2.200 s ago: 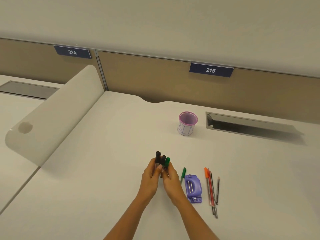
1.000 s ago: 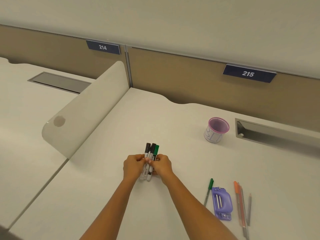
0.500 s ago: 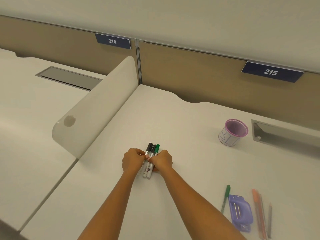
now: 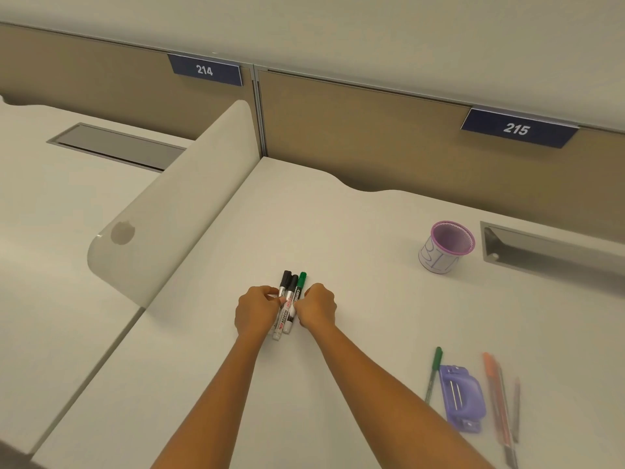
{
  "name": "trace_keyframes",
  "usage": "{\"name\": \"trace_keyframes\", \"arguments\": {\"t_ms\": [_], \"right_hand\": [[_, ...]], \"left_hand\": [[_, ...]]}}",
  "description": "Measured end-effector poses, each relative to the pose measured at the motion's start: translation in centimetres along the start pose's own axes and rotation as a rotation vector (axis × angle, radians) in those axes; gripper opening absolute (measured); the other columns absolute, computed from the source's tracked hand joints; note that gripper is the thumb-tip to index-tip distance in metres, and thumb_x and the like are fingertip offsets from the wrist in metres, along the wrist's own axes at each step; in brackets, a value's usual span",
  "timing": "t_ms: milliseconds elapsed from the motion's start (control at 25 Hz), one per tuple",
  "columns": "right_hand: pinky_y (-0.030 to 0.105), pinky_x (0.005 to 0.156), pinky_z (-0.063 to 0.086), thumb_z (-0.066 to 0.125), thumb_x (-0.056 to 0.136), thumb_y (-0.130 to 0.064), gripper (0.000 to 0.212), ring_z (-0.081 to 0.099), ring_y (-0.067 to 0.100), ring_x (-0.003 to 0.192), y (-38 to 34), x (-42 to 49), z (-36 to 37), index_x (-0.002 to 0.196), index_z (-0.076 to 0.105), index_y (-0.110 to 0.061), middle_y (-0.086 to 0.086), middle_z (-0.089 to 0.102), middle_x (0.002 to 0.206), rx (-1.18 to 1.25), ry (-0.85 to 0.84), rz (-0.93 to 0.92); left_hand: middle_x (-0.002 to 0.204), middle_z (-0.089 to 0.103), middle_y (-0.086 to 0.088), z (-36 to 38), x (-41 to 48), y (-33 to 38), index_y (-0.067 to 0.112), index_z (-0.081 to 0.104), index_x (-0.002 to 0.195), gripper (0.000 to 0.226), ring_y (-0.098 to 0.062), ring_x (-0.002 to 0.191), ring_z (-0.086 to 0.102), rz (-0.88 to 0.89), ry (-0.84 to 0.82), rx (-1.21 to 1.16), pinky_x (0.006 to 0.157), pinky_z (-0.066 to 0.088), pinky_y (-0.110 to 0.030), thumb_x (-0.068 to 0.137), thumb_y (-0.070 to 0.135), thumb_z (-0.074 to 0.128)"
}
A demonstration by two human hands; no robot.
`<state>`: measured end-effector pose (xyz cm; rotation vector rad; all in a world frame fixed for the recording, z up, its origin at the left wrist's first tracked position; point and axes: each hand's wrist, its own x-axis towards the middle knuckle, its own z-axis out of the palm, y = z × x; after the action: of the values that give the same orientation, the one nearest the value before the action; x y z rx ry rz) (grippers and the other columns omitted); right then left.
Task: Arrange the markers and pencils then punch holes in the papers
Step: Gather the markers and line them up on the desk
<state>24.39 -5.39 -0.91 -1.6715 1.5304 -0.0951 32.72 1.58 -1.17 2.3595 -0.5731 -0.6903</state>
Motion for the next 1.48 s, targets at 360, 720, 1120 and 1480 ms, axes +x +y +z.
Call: {"name": "trace_keyframes", "arguments": {"t_ms": [360, 720, 1120, 1480], "right_hand": [[0.028, 0.056, 0.048, 0.063, 0.083, -0.011, 0.014, 0.064, 0.026, 0.078, 0.3, -0.4, 0.8, 0.096, 0.067, -0.007, 0.01, 0.069, 0.094, 0.098, -0.035, -0.02], [0.037, 0.073, 0.058, 0.061, 0.08, -0.01, 0.009, 0.069, 0.031, 0.081, 2.4, -0.8, -1.8, 0.08, 0.052, -0.013, 0.005, 0.058, 0.081, 0.144, -0.016, 0.001], [0.037, 0.07, 0.063, 0.063, 0.086, -0.011, 0.022, 0.072, 0.024, 0.063, 12.9, 0.0, -16.1, 0.108, 0.063, -0.009, 0.009, 0.069, 0.101, 0.148, 0.286, 0.143], [0.033, 0.079, 0.051, 0.069, 0.082, -0.017, 0.032, 0.064, 0.034, 0.107, 23.0, -2.9, -23.2, 0.11, 0.061, -0.004, 0.015, 0.065, 0.116, -0.286, 0.201, 0.271]], "left_hand": [[0.103, 0.073, -0.003, 0.3, -0.2, -0.4, 0.022, 0.068, 0.115, 0.03, -0.024, 0.089, 0.066, 0.033, 0.047, 0.059, 0.071, 0.049, -0.029, 0.086, 0.024, 0.062], [0.118, 0.061, -0.004, 1.3, -2.3, 0.4, 0.019, 0.059, 0.123, 0.033, -0.023, 0.11, 0.054, 0.271, 0.285, 0.03, 0.075, 0.046, -0.033, 0.092, 0.031, 0.056], [0.103, 0.064, 0.008, 12.3, -11.6, 6.1, 0.026, 0.063, 0.107, 0.023, -0.009, 0.087, 0.058, 0.541, -0.114, 0.1, 0.07, 0.047, -0.023, 0.091, 0.04, 0.056], [0.105, 0.061, 0.002, 15.8, -15.8, 7.6, 0.019, 0.059, 0.103, 0.033, -0.018, 0.093, 0.06, 0.416, -0.293, 0.412, 0.07, 0.042, -0.026, 0.08, 0.041, 0.068]]}}
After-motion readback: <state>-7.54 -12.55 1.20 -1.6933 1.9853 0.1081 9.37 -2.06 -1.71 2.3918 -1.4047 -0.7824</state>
